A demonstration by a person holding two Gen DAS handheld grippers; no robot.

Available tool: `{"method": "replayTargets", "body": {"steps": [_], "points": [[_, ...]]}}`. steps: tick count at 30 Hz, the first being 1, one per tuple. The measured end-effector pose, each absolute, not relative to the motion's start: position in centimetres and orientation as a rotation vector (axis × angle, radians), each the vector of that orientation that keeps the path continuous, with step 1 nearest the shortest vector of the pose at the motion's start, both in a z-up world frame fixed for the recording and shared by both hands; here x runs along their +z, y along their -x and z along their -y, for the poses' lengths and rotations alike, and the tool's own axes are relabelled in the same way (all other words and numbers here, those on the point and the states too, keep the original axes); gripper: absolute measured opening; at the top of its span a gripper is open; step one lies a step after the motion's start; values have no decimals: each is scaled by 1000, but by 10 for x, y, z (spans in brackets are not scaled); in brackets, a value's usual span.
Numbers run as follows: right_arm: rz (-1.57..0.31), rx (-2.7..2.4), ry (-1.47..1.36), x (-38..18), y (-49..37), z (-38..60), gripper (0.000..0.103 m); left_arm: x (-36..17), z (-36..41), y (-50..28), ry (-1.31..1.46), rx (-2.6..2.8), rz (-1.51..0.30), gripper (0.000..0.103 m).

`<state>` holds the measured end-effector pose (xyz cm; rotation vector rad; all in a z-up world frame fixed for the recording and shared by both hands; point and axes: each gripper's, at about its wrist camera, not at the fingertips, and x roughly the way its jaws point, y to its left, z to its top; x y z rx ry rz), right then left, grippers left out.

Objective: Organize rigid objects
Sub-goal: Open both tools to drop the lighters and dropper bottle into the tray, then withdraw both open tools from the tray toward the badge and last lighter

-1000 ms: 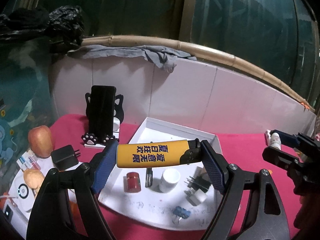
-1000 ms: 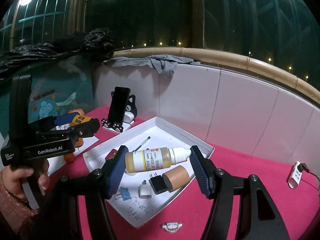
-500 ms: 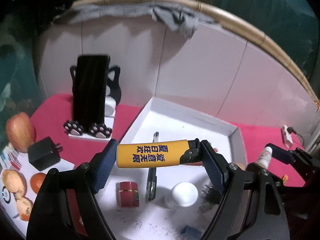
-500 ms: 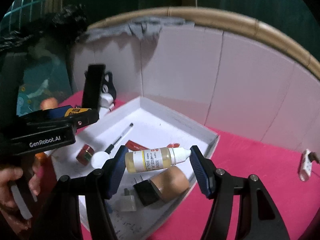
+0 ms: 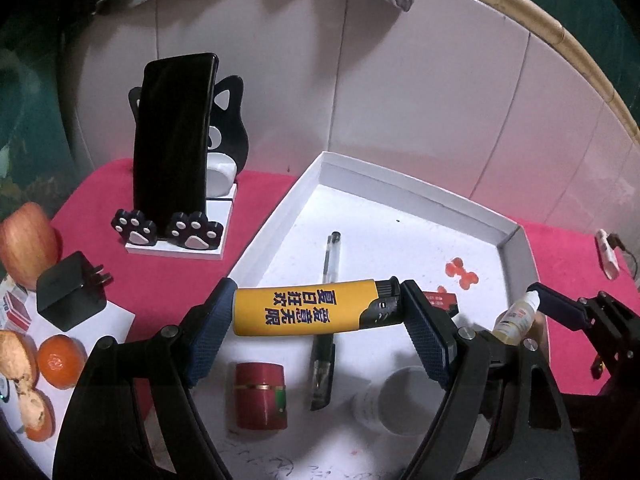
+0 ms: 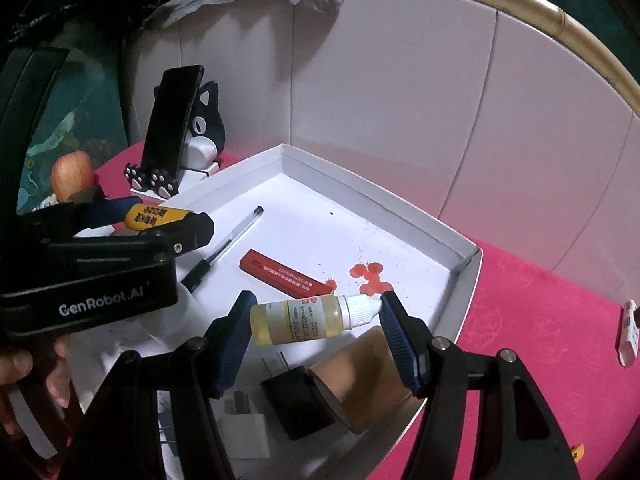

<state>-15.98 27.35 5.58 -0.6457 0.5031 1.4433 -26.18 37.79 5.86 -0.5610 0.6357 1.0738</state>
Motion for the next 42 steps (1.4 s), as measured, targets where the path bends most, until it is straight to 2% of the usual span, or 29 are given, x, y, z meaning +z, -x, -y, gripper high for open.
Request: {"method": "replayTargets", "body": {"steps": [4,7,10,11,12,13,14,23,29,36,42], "points": [[-490,1439,646,55,160,-270,66,59,-378,263,568,1101,-641,83],[-471,1446,635,57,162,-264,86,60,-377,266,573,1122,-639,85],[-449,1456,631,60,166,-258,86,64,-372,273,565,1156,-614,95],[-442,1459,629,61,167,-255,87,67,-369,275,559,1168,-603,103],[-435,1460,626,62,167,-252,88,69,-367,277,552,1179,-589,103],[-428,1458,621,63,167,-249,100,73,-364,279,545,1189,-577,103],[-419,1458,612,65,167,-246,103,76,-361,281,538,1193,-565,103],[-441,1454,503,85,146,-208,103,101,-328,289,491,1212,-503,103],[-420,1421,369,106,119,-162,103,118,-278,298,478,1168,-402,103],[-403,1307,205,125,63,-106,103,121,-237,263,401,1004,-441,103],[-488,1175,141,103,7,-64,103,97,-213,217,383,795,-544,103]]}}
